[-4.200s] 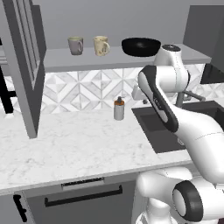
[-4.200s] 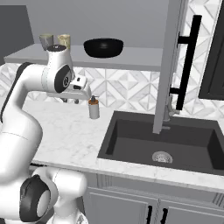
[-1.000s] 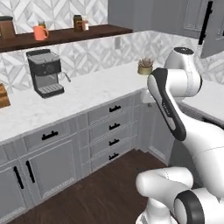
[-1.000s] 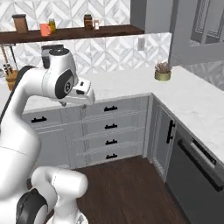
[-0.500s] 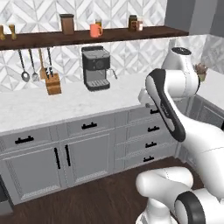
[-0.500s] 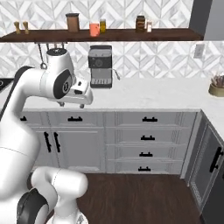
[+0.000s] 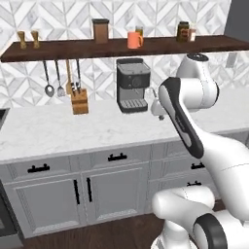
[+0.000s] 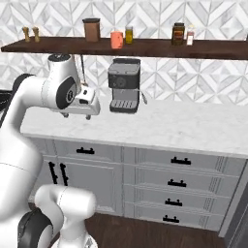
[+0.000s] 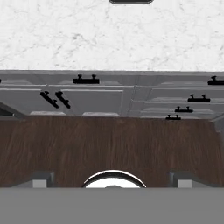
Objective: Gather all objects into one cabinet and sort the glasses and bowls to opposite sides.
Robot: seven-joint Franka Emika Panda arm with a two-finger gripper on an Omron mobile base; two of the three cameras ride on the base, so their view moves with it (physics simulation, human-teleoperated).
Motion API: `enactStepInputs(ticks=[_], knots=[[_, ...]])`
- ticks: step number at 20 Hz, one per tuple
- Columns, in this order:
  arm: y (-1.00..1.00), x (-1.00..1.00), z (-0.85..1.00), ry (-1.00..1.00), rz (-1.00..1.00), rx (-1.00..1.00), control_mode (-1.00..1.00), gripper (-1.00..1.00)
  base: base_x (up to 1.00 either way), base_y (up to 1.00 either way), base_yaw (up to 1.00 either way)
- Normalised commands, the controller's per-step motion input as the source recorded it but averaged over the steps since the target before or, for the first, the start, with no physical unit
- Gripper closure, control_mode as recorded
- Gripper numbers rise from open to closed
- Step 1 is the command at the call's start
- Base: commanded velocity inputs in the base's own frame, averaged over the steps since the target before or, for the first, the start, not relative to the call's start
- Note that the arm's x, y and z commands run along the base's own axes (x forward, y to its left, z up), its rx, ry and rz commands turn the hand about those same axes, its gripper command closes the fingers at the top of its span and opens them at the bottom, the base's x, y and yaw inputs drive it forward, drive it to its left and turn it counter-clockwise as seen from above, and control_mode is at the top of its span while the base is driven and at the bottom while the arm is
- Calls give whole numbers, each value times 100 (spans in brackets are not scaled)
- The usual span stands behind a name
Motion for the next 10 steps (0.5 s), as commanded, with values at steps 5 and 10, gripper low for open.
enactStepInputs(ticks=[5, 10], knots=[[0, 0, 0, 0, 0, 0, 100, -100, 83, -52, 21], [0, 0, 0, 0, 0, 0, 100, -100, 47, -49, 14]])
